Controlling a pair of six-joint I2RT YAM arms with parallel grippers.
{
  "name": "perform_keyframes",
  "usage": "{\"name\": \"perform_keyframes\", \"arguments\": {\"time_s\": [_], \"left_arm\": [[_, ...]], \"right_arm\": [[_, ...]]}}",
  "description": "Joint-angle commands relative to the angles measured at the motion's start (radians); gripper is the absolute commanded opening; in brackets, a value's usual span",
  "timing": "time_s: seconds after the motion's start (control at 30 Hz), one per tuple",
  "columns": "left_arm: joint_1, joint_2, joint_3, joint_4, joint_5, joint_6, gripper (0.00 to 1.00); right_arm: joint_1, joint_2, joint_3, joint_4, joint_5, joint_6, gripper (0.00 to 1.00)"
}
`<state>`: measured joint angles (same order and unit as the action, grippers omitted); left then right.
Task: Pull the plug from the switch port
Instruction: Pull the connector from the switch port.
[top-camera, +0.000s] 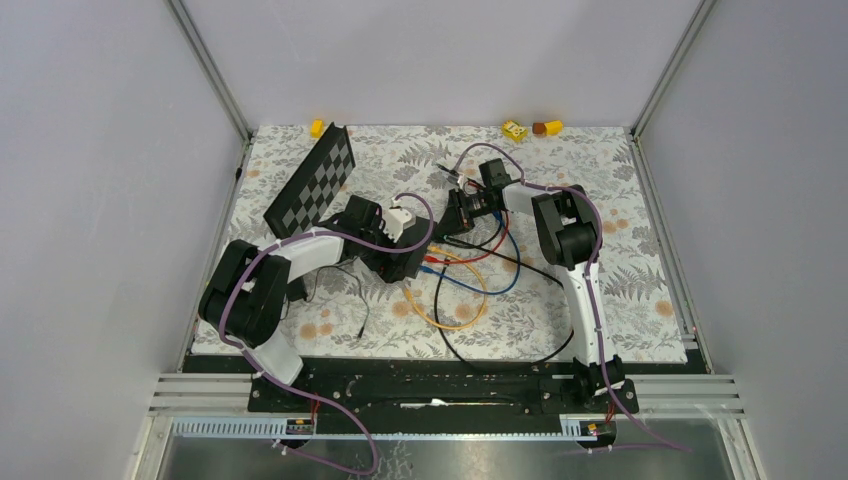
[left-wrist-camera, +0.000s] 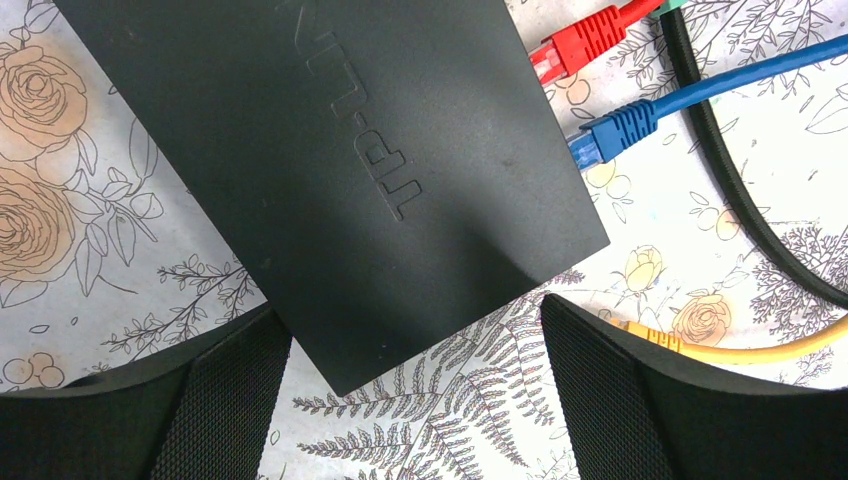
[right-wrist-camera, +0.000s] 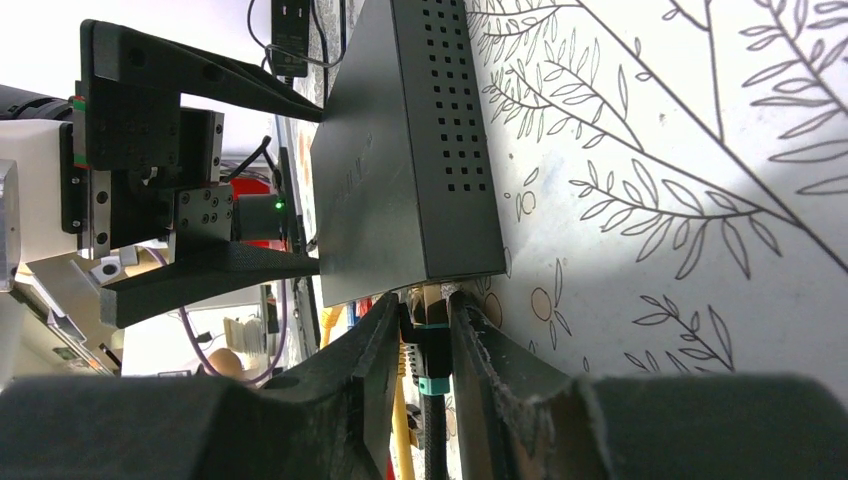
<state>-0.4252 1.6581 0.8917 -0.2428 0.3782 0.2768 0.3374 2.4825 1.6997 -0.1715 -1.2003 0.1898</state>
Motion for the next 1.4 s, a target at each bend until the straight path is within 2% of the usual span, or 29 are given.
{"name": "perform_keyframes", "arguments": {"time_s": [0.0,0.47,0.8,1.03,1.17,1.37], "left_arm": [[-0.017,-0.001,-0.011,0.014,0.052,-0.001,0.93],[-0.018,-0.046,-0.036,0.036,0.03,0.005,0.95],[-0.018,-0.135,-0.072,0.068,-0.032,0.028,0.99],[-0.018,-0.203,-0.039,0.093,-0.015,0.03,0.99],[-0.034,-0.147,0.038,0.113,-0.013,-0.006,0.99],[-0.088,0.02,0.206,0.114,-0.114,-0.095,0.99]], "right_arm": [[0.002,0.079,-0.011,-0.062,0.122,-0.015,0.31],[-0.002,0.086,0.0,-0.062,0.125,0.02,0.22],[-0.01,0.087,0.002,-0.062,0.127,0.017,0.2],[-0.009,0.081,-0.002,-0.062,0.134,0.006,0.2],[-0.01,0.079,-0.003,-0.06,0.131,0.004,0.19],[-0.009,0.068,-0.016,-0.049,0.13,0.005,0.18]]}}
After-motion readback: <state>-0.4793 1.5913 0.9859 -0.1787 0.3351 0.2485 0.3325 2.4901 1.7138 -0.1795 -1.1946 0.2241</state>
